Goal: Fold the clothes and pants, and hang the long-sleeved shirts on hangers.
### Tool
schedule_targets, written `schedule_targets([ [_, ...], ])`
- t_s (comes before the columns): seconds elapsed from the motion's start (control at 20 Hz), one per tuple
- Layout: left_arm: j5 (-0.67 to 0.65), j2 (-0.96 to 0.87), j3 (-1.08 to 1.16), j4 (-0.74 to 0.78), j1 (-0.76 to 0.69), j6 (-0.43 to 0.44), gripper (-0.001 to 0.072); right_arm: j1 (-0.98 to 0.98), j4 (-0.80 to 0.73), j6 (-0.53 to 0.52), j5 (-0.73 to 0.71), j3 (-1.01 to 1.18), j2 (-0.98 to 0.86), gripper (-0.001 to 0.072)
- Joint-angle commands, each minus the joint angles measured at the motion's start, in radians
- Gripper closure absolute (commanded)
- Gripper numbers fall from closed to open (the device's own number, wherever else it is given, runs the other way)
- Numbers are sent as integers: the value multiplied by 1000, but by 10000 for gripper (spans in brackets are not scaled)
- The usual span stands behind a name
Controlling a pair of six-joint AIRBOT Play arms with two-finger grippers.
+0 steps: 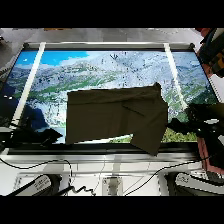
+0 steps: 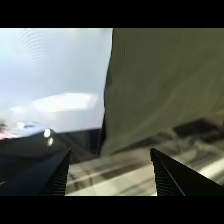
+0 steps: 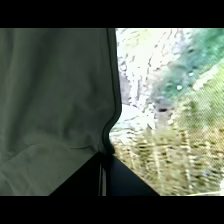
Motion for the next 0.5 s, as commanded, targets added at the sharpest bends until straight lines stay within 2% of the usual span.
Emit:
schedule_targets([
  [0.0,11,-45,-18,58,-101,3,134,0,6,-5,-1,-1,-1,702],
  [0.15,65,-105,-18,59,-182,-8,139,0,6,-5,11,-1,0,702],
  [0.2,80,-119,-17,51,-201,-7,214,0,6,-5,19,-1,0,701],
  [0.3,122,-130,-16,43,-230,-2,442,0,7,-6,42,6,2,702],
  [0.4,145,-129,1,26,-237,-2,630,0,10,-9,97,26,2,701],
  [0.45,145,-128,24,11,-236,-3,690,0,19,-9,137,41,2,702],
])
